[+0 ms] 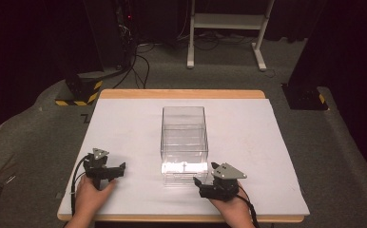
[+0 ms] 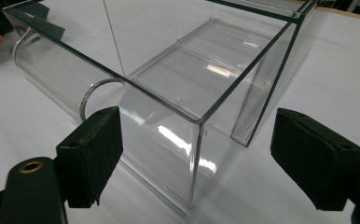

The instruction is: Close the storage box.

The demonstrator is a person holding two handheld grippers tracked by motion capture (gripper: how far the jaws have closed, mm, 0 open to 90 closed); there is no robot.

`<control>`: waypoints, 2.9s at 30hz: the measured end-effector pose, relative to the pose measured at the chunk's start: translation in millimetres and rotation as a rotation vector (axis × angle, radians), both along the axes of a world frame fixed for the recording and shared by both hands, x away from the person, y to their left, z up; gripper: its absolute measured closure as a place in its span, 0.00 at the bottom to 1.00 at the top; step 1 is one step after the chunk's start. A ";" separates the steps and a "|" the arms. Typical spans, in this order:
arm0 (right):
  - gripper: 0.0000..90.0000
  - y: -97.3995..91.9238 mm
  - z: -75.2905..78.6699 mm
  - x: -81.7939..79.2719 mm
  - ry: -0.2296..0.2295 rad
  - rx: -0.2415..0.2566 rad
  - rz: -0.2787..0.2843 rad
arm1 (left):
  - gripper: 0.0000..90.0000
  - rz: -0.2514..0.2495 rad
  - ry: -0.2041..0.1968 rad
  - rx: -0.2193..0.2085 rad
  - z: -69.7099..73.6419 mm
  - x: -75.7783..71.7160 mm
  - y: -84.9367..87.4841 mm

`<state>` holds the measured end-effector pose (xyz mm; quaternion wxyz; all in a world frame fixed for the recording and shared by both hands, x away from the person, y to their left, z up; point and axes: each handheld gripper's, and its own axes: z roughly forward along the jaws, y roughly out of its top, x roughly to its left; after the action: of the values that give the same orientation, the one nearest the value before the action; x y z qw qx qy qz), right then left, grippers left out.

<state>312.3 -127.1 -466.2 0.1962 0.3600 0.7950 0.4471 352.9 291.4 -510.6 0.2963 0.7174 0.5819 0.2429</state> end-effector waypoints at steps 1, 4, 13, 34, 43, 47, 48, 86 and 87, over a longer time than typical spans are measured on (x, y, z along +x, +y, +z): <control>0.19 0.4 -0.1 1.5 0.001 0.001 -0.002 | 0.01 0.000 0.000 0.000 0.0 0.0 0.0; 0.19 1.3 -0.5 5.6 0.003 0.002 -0.013 | 0.01 0.000 0.000 0.000 0.0 0.0 0.0; 0.19 3.2 -1.6 18.5 0.004 0.005 -0.036 | 0.01 0.000 0.000 0.001 0.0 0.1 0.0; 0.19 8.8 -3.3 47.2 -0.002 0.003 -0.082 | 0.01 0.000 0.000 0.001 0.0 0.0 0.0; 0.19 10.5 -3.7 60.1 -0.003 0.004 -0.100 | 0.01 -0.001 0.001 0.002 0.1 0.0 0.1; 0.19 11.5 -3.6 63.7 -0.001 0.005 -0.107 | 0.01 -0.001 0.001 0.001 0.1 0.0 0.1; 0.19 11.9 -3.6 64.7 0.002 0.007 -0.112 | 0.01 -0.001 0.001 0.000 0.1 0.0 0.0; 0.22 10.8 -2.8 70.2 0.029 0.006 -0.106 | 0.01 0.000 -0.002 0.001 -0.1 0.0 -0.1; 0.22 9.8 -2.4 68.8 0.022 0.005 -0.097 | 0.01 0.000 -0.002 0.001 -0.1 0.0 -0.1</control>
<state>381.1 -117.3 -468.6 0.2080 0.4036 0.7775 0.4351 352.9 291.3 -510.8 0.2964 0.7172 0.5817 0.2439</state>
